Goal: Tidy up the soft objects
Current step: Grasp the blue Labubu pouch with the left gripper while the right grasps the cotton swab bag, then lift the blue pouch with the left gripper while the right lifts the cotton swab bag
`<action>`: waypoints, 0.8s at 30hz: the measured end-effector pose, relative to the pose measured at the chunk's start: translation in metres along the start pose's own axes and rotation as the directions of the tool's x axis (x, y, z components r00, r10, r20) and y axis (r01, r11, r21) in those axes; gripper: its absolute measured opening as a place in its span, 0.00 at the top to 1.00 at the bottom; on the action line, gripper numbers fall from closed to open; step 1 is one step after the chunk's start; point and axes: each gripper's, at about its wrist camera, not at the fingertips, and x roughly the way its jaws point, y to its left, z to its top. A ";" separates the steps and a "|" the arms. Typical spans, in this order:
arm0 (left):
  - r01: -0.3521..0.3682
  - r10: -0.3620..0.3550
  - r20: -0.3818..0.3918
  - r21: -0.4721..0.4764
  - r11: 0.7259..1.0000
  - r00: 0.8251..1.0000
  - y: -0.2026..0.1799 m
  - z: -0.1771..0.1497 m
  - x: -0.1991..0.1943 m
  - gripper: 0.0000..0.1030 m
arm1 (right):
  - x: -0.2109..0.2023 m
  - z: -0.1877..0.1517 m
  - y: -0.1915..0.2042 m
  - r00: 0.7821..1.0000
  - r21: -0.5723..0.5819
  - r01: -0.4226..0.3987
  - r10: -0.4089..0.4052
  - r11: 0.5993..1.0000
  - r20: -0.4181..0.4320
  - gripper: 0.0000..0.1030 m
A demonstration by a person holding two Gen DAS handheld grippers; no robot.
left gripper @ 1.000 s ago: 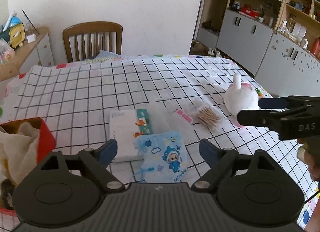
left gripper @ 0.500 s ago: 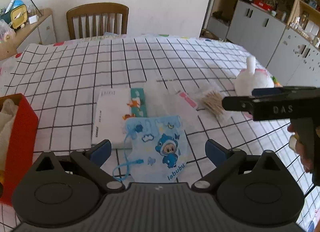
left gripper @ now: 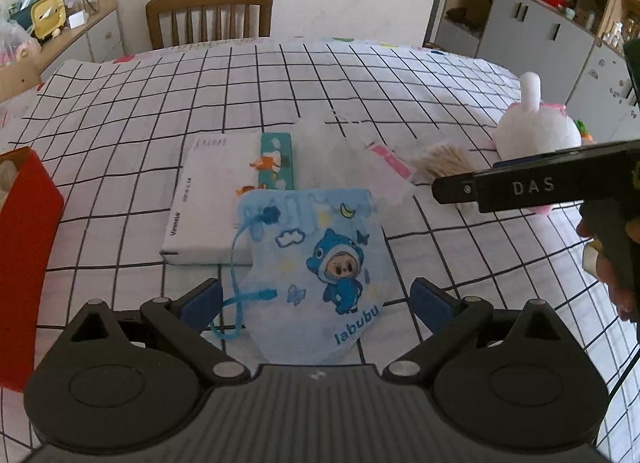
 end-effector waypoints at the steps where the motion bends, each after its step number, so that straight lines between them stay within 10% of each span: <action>1: -0.003 0.003 0.002 0.004 1.000 1.000 -0.001 -0.001 0.001 0.02 | 0.002 0.000 -0.001 1.000 0.000 0.003 -0.003 1.000 -0.004 0.22; 8: -0.002 0.002 0.005 0.000 1.000 1.000 -0.003 0.000 0.007 0.07 | 0.010 -0.002 -0.008 1.000 0.005 0.014 -0.014 1.000 -0.024 0.31; 24: 0.017 -0.017 -0.020 -0.001 1.000 1.000 0.000 0.005 0.012 0.68 | 0.010 -0.002 -0.006 0.998 -0.015 0.056 -0.056 0.998 -0.017 0.64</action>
